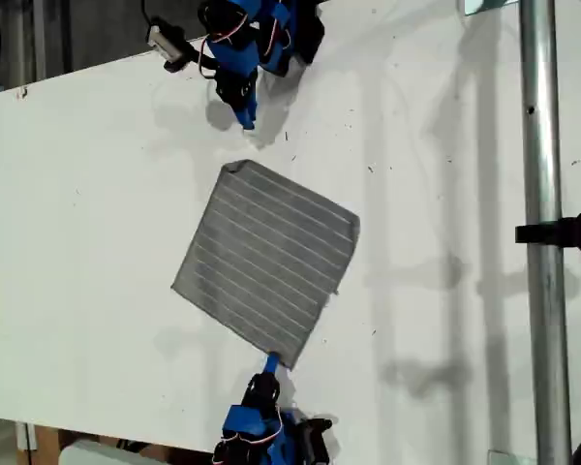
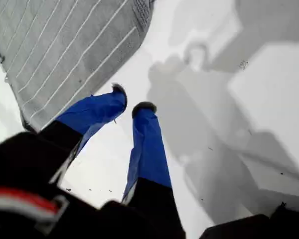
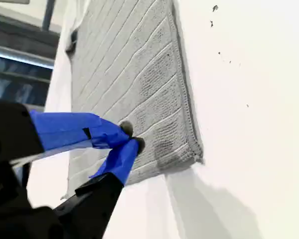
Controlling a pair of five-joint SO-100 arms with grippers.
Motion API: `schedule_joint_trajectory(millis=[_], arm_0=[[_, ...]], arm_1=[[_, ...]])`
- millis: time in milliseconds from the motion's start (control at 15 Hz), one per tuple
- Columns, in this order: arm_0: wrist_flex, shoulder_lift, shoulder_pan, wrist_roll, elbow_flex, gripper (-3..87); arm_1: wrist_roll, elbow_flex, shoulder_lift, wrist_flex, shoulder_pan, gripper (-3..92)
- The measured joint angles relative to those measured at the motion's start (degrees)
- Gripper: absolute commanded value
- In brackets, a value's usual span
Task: Grasp corners of a towel and fold twice.
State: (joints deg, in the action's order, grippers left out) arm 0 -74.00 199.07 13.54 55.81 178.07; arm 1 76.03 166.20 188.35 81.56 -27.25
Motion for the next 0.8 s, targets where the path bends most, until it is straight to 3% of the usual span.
schedule_joint_trajectory(millis=[67,267,800], arm_0=[[0.0,0.0,0.2,0.6,0.0,-2.2],[0.0,-0.1,10.5,26.2,0.2,-2.1],[0.0,-0.2,10.5,31.1,0.3,-2.6]], arm_1=[[0.0,0.0,0.1,0.0,0.3,-0.3],[0.0,0.0,0.1,0.0,4.0,-0.3],[0.0,0.0,0.1,0.0,5.0,-0.3]])
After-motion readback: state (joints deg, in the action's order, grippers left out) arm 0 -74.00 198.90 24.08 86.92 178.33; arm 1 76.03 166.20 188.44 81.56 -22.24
